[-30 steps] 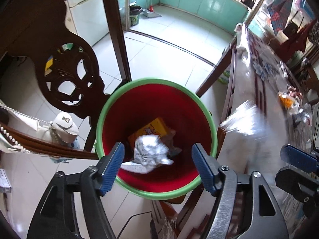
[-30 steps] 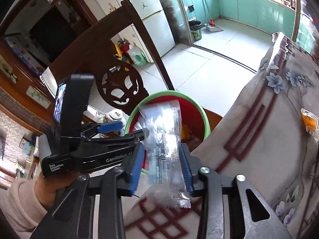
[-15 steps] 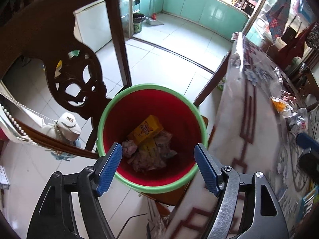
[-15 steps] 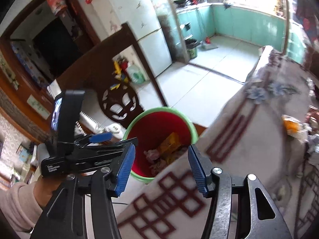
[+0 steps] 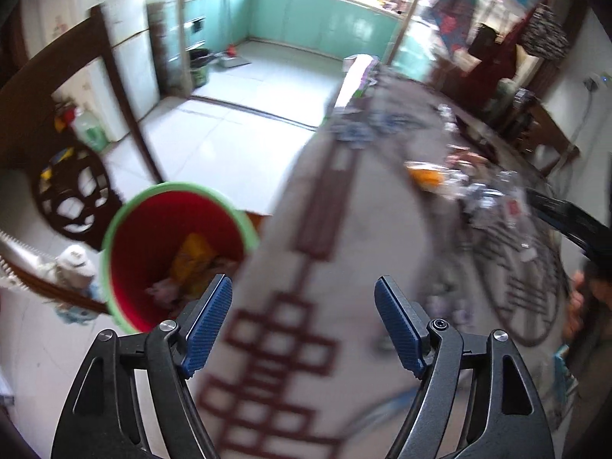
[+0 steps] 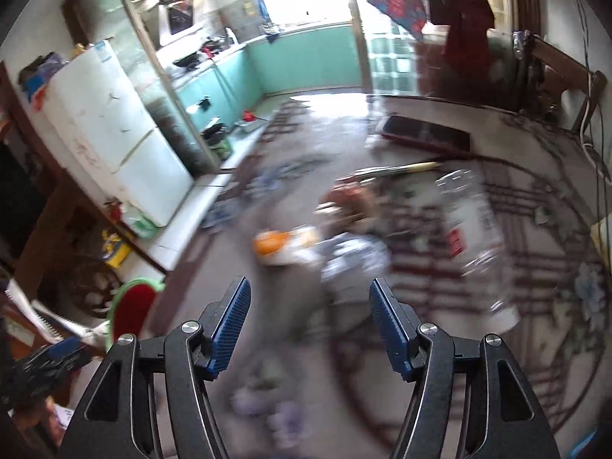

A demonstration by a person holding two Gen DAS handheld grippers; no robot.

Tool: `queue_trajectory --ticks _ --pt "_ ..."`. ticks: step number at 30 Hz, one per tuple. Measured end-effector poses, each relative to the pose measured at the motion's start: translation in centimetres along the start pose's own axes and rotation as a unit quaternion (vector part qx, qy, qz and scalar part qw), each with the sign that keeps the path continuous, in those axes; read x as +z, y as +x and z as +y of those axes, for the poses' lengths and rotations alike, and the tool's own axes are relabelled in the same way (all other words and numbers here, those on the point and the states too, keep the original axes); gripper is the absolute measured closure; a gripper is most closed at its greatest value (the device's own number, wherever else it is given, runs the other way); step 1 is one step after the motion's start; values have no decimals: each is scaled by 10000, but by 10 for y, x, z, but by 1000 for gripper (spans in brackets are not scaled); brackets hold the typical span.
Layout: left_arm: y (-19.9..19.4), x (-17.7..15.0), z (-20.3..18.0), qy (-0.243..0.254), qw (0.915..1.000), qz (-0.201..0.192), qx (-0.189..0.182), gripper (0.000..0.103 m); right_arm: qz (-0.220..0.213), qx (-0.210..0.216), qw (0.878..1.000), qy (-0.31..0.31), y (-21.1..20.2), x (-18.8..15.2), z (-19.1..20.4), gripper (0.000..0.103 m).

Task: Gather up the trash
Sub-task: 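Grasp the orange chip bag with the left tool while the right tool grasps the white crumpled wrapper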

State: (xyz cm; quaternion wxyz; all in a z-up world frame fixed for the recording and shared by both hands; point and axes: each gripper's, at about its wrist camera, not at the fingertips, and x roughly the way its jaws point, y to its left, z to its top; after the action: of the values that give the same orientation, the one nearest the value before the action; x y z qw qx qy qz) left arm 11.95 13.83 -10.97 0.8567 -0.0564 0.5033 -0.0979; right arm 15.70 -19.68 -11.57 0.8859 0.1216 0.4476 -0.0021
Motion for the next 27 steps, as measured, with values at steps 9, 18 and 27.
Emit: queue_trajectory --ticks 9,18,27 --pt "13 38 -102 589 9963 -160 -608 22 712 126 9973 -104 78 20 -29 40" --pt "63 88 -144 419 9969 14 -670 21 320 251 9990 199 59 15 -58 66" --pt "157 102 -170 564 9962 585 -303 21 318 232 9975 593 34 -1 -88 66"
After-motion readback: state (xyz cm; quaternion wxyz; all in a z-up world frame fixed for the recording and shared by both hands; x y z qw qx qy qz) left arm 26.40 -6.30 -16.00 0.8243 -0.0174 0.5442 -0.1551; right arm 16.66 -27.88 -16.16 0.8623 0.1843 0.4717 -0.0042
